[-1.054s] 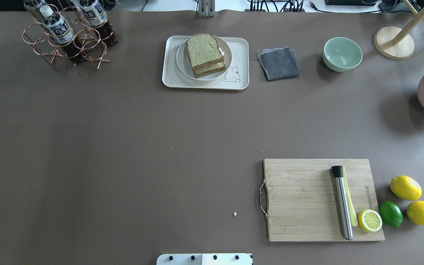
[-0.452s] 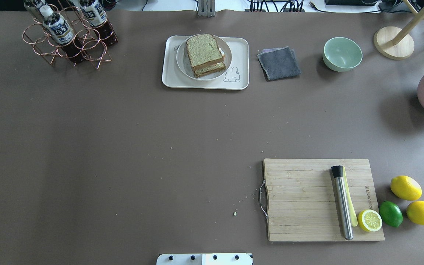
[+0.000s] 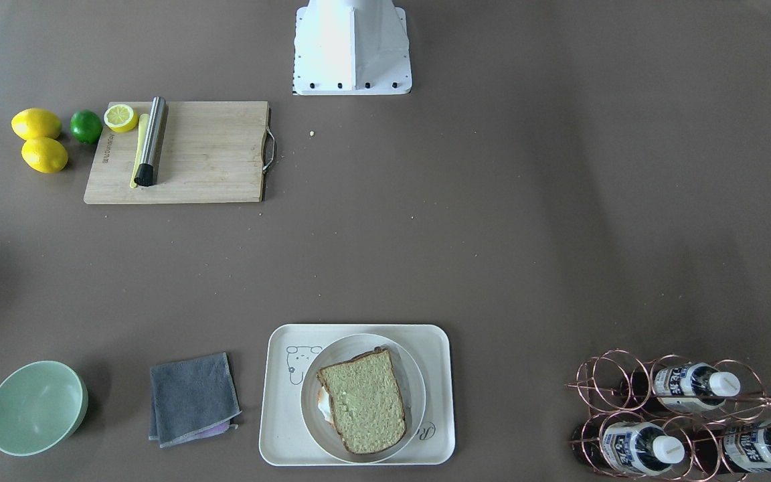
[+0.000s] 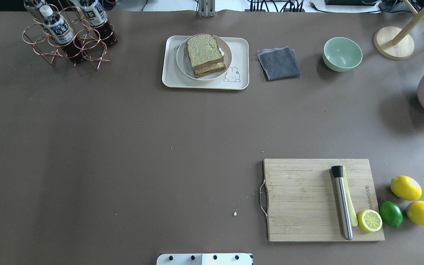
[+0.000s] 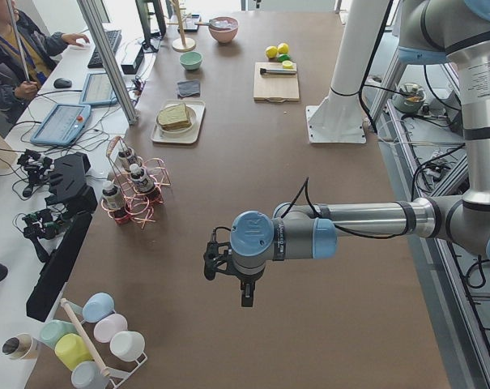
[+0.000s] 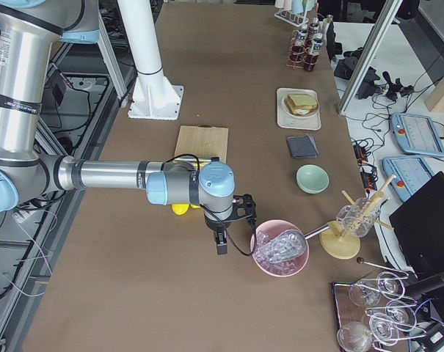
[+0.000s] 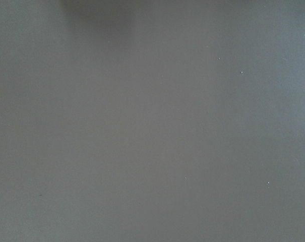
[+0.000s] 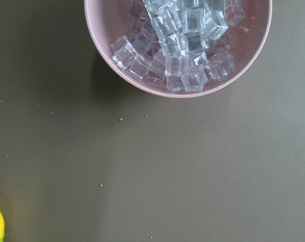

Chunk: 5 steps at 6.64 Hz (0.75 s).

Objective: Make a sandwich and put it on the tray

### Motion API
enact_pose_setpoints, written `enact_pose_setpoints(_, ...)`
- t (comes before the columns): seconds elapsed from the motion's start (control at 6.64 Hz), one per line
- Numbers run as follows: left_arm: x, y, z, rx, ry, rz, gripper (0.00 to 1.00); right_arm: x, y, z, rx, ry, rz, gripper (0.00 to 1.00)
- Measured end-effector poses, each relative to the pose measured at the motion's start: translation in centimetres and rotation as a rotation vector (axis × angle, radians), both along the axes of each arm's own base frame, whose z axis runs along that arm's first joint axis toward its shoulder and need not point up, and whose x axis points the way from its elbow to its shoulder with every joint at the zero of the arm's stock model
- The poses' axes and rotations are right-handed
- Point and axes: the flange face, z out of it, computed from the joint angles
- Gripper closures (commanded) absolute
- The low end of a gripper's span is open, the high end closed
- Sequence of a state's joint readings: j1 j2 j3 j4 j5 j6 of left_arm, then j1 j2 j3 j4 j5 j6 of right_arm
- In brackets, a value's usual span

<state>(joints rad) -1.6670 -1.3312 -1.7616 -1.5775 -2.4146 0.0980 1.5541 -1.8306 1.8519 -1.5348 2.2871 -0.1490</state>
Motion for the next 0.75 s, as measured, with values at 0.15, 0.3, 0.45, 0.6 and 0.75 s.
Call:
enact_pose_setpoints(0.15, 0.0, -0.1, 0.8, -0.014, -0.004, 0.001, 0.02, 0.1, -0.3, -0.3, 0.006, 0.004, 0.003, 0.00)
enact_pose_setpoints(0.3, 0.0, -0.1, 1.4, -0.024, -0.008, 0.003, 0.02, 0.0, -0.7, -0.5, 0.010, 0.011, 0.002, 0.00)
enact_pose_setpoints(0.45, 0.0, -0.1, 2.1, -0.035, -0.008, 0.005, 0.02, -0.2, -0.9, -0.6, 0.012, 0.016, 0.001, 0.00)
enact_pose_setpoints(0.6, 0.0, 0.1, 3.0, -0.050, -0.006, 0.006, 0.02, -0.4, -1.3, -0.8, 0.014, 0.018, -0.001, 0.00)
enact_pose_setpoints(0.75, -0.1, 0.1, 3.5, -0.058, -0.004, 0.005, 0.02, -0.8, -2.2, -1.0, 0.009, 0.024, -0.005, 0.00)
